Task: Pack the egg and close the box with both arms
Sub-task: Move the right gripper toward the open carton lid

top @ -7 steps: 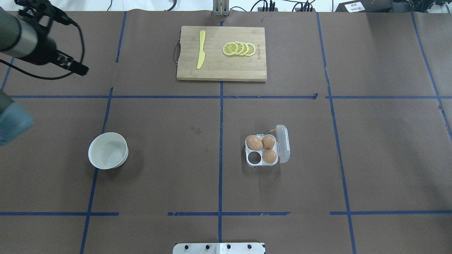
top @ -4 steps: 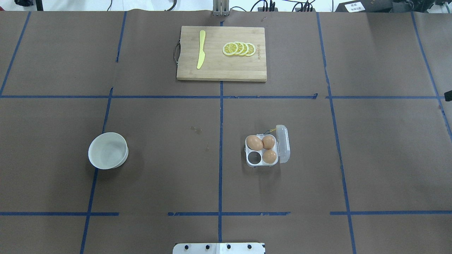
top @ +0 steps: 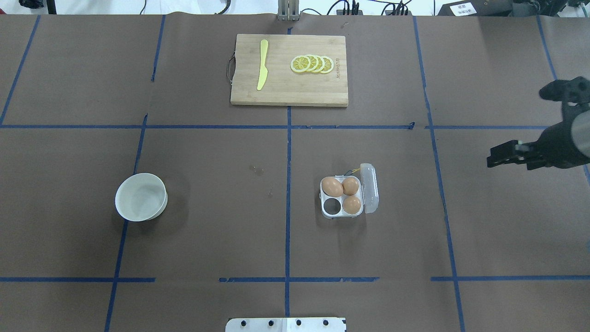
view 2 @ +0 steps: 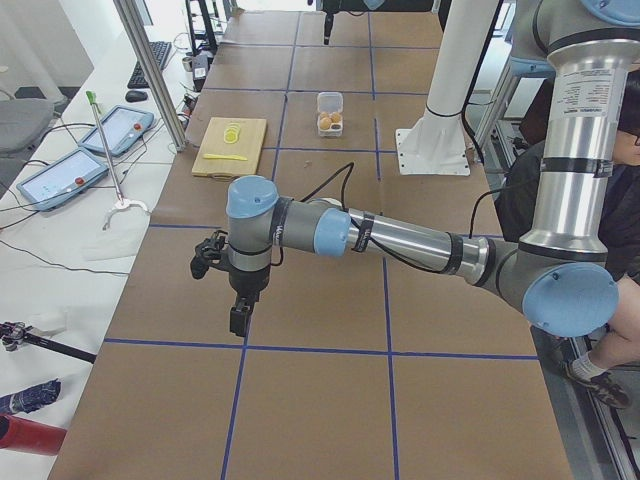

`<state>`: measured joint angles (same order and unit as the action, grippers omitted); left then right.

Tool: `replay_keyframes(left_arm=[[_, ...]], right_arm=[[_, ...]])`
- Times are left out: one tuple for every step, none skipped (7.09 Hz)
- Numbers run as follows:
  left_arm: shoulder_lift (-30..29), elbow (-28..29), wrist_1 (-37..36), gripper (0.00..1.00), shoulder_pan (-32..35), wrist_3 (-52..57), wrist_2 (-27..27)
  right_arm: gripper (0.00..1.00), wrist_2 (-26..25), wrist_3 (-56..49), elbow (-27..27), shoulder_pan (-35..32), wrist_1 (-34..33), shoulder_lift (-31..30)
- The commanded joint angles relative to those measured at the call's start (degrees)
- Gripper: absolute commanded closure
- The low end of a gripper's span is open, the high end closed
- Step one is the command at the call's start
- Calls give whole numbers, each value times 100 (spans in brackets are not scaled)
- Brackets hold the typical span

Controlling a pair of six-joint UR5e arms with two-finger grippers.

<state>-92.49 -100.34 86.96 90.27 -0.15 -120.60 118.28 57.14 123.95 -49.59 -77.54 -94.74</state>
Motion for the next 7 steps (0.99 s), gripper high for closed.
replay_keyframes(left_arm=[[30, -12, -65, 0, 43, 7, -33], [30, -29, -74, 0, 43, 7, -138], [38, -47, -82, 0, 43, 7, -156], [30, -38, -82, 0, 43, 7, -157], [30, -47, -91, 0, 43, 7, -165], [30, -38, -82, 0, 43, 7, -200], [30, -12, -74, 0, 35, 7, -201]], right_arm=[[6, -796, 874, -404, 1167, 81, 934], [6, -1172, 1234, -624, 1684, 20, 1497], [5, -1393, 1586, -957, 2038, 11, 2059], [5, -1552, 1842, -1309, 2172, -337, 2831], [5, -1589, 1984, -1329, 2173, -976, 3482], [5, -1537, 1976, -1199, 2086, -1269, 3680], [3, -1240, 1898, -1024, 1737, -1429, 3673]])
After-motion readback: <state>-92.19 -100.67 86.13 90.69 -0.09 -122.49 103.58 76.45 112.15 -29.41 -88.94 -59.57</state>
